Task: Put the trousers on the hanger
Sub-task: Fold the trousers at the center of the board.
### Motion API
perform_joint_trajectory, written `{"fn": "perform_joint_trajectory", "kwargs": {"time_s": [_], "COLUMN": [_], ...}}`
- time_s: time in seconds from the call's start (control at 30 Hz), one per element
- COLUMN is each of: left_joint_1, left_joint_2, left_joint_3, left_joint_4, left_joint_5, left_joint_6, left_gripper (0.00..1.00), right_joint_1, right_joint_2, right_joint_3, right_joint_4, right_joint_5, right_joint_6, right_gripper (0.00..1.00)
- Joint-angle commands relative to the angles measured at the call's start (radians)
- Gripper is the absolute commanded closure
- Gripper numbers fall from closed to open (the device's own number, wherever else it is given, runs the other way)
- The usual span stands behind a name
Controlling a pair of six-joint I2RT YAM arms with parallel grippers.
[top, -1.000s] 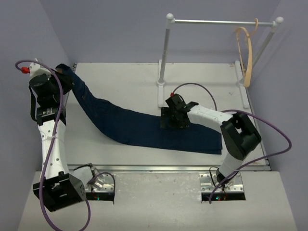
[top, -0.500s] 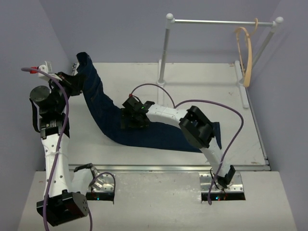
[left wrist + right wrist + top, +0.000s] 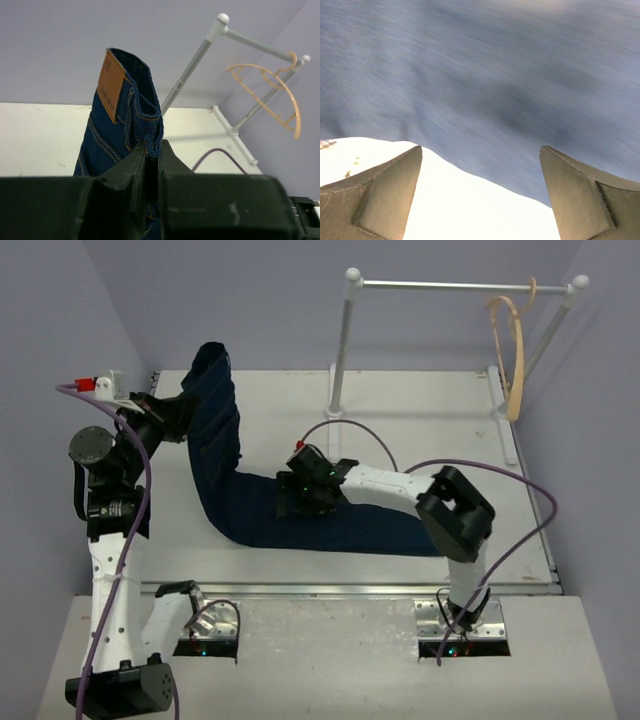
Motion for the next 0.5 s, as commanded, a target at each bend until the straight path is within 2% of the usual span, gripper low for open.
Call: {"fn": "perform_joint_trajectory", "kwargs": {"time_s": [0.0, 0.03, 0.1, 0.17, 0.2, 0.3, 0.33, 0.4, 0.47], "left_joint_1": [-0.007, -0.010, -0.019, -0.044, -0.065, -0.191, -0.250, -0.439, -0.677], "left_joint_2": [-0.055, -0.071, -0.105, -0.110, -0.107, -0.078, -0.055, 0.005, 0.058], "left_joint_3": [0.000, -0.047, -0.091, -0.116, -0.133, -0.167, -0.170, -0.160, -0.123], "left_joint_4": [0.170, 0.195, 0.252, 0.283, 0.287, 0.311, 0.319, 0.328, 0.303], "left_joint_5": [-0.003, -0.024, -0.028, -0.046, -0.068, -0.167, -0.214, -0.330, -0.550], "left_joint_6": [-0.116, -0.188, -0.267, -0.326, -0.340, -0.363, -0.357, -0.325, -0.236], "left_gripper": [1.00, 1.00, 1.00, 1.00, 1.00, 1.00, 1.00, 1.00, 1.00], "right_joint_1": [-0.111, -0.141, -0.218, -0.282, -0.304, -0.346, -0.349, -0.349, -0.356], "right_joint_2": [-0.307, -0.412, -0.518, -0.576, -0.591, -0.609, -0.603, -0.588, -0.600], "right_joint_3": [-0.254, -0.311, -0.465, -0.511, -0.545, -0.622, -0.634, -0.647, -0.663], "right_joint_4": [0.027, 0.027, -0.008, -0.102, -0.144, -0.205, -0.215, -0.242, -0.260], "right_joint_5": [0.109, 0.110, 0.099, 0.141, 0.226, 0.302, 0.314, 0.343, 0.384], "right_joint_6": [-0.022, -0.030, -0.098, -0.176, -0.195, -0.252, -0.255, -0.246, -0.220], "right_gripper": [0.01, 0.01, 0.01, 0.01, 0.01, 0.01, 0.01, 0.01, 0.01]}}
